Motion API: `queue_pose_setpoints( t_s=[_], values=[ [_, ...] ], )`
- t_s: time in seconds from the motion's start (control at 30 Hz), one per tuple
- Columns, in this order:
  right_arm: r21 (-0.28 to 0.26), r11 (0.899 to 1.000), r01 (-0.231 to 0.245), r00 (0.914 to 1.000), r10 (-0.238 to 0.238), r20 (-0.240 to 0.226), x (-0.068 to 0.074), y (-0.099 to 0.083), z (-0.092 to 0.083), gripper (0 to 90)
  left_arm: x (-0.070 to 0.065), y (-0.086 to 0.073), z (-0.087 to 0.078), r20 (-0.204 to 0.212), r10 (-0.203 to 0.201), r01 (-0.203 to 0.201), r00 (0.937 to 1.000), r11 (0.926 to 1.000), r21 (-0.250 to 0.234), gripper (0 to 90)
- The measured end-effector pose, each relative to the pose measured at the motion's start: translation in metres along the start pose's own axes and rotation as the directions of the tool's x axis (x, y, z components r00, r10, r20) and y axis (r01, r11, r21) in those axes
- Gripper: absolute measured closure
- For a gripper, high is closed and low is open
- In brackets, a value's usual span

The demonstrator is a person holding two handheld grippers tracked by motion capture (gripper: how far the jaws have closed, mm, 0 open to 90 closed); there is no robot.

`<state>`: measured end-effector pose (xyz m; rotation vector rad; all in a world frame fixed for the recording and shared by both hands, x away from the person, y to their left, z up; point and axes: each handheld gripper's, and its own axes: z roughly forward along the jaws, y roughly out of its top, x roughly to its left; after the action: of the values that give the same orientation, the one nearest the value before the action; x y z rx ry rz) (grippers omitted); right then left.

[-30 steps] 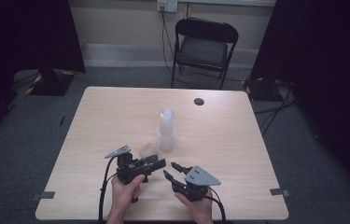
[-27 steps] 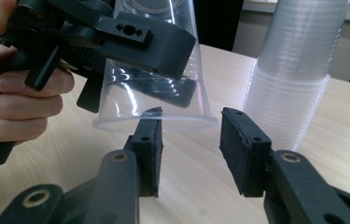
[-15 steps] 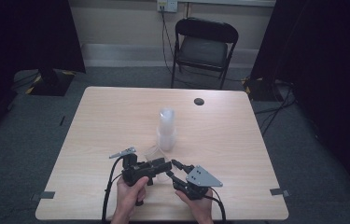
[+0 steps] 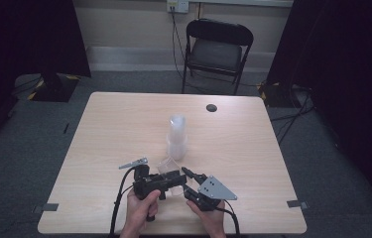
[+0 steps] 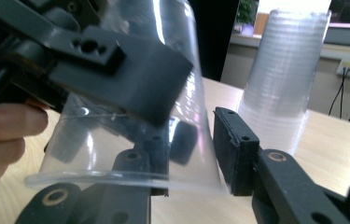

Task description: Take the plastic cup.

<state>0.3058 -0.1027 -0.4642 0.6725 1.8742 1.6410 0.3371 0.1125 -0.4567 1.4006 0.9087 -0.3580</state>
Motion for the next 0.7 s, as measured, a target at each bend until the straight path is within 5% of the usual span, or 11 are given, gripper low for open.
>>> queue_pose_setpoints(
  t_s=[0.23, 0.43, 0.7],
  values=[
    [-0.045, 0.999, 0.022, 0.9993, -0.020, 0.032, 0.0025, 0.0014, -0.0020, 76.5, -0.0001, -0.0004, 0.0033, 0.035, -0.012, 0.012, 0.9993, 0.9999, 0.006, 34.7],
    [-0.051, 0.999, 0.015, 0.9992, -0.013, 0.039, -0.0007, -0.0013, -0.0042, 83.3, -0.0026, 0.0000, 0.0045, -0.011, 0.050, -0.049, 0.9987, 0.9987, 0.011, 26.4],
    [-0.041, 0.999, 0.034, 0.9990, -0.033, 0.032, -0.0003, -0.0005, -0.0052, 88.7, -0.0023, 0.0015, 0.0012, -0.030, 0.050, -0.051, 0.9983, 0.9987, -0.012, 21.2]
  ],
)
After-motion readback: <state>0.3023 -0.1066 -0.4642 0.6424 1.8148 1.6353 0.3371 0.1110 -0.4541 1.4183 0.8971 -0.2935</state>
